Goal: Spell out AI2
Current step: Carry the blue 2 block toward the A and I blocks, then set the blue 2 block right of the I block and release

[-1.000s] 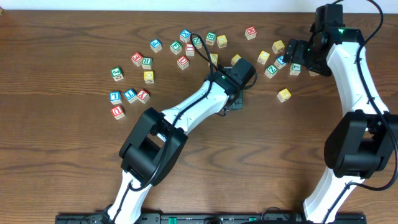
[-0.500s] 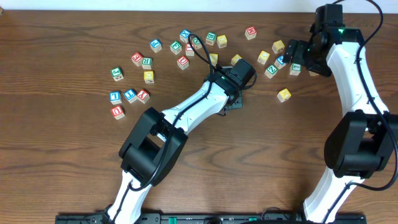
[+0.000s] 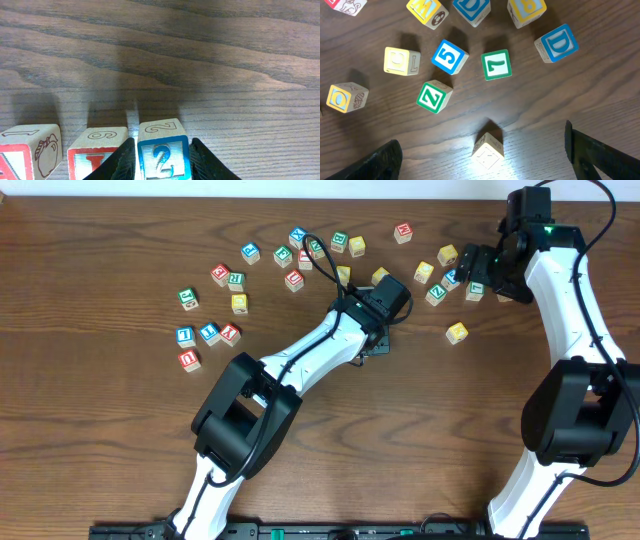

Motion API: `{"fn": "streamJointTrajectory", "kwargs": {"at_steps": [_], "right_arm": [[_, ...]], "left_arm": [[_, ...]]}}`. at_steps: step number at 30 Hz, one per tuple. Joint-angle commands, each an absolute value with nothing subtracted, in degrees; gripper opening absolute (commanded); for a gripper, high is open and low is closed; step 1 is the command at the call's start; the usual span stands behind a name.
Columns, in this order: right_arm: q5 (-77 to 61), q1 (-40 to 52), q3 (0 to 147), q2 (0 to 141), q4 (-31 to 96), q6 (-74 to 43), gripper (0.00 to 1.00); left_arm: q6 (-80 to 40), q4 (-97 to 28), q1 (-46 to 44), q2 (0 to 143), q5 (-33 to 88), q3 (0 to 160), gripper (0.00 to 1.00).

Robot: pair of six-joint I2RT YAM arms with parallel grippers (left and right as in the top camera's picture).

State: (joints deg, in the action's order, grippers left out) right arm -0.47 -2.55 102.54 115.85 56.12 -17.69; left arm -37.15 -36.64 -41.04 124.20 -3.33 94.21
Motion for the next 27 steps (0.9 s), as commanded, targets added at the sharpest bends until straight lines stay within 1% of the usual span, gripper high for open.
{"fn": "streamJointTrajectory", "kwargs": {"at_steps": [1, 8, 12, 13, 14, 16, 17, 18, 19, 20, 24, 26, 27], "right_arm": [[-0.84, -2.28, 102.32, 115.42, 56.38, -17.06, 0.99], [-2.68, -2.26, 102.30, 115.42, 56.82, -16.01, 0.99], [-8.14, -0.56, 102.30, 115.42, 57.71, -11.18, 0.99], [-8.29, 0.12, 102.30, 115.42, 58.22, -11.05, 0.97], [-8.34, 0.82, 102.30, 115.42, 58.76, -11.05, 0.92], [-8.36, 2.66, 102.13, 115.44, 59.61, -11.07, 0.65], [-8.34, 4.01, 101.62, 115.44, 59.61, -11.09, 0.57], [-8.34, 5.26, 101.12, 115.44, 59.55, -11.11, 0.50], [-8.27, 6.46, 100.57, 115.44, 59.35, -11.40, 0.40], [-8.05, 7.70, 99.59, 115.44, 58.76, -12.03, 0.33], [-8.08, 10.83, 95.09, 115.44, 55.99, -14.90, 0.15], [-8.10, 11.97, 92.44, 115.44, 54.06, -17.21, 0.03], [-8.10, 12.56, 90.91, 115.44, 52.82, -18.33, 0.01]], "left_arm": [[-32.62, -37.12, -40.21, 124.38, -3.55, 96.84, 0.34], [-25.02, -38.06, -38.30, 116.16, -3.57, 100.14, 0.35], [-25.06, -45.95, -35.35, 109.23, -3.73, 100.09, 0.35], [-25.06, -48.53, -34.24, 108.14, -3.73, 100.09, 0.35], [-25.06, -51.13, -32.93, 107.37, -3.73, 100.09, 0.35], [-25.10, -55.92, -29.52, 106.85, -3.68, 99.55, 0.33], [-25.10, -57.47, -27.86, 106.87, -3.64, 98.87, 0.28], [-25.10, -58.26, -26.15, 107.00, -3.38, 97.73, 0.22], [-25.10, -58.39, -24.56, 107.07, -2.55, 96.31, 0.13], [-25.08, -57.89, -22.74, 107.07, -1.02, 94.35, 0.08], [-22.98, -52.99, -17.82, 107.07, 8.82, 87.15, 0.08], [-22.70, -50.72, -16.32, 107.07, 11.92, 83.72, 0.07], [-22.46, -49.74, -15.75, 107.07, 12.53, 81.97, 0.08]]}}
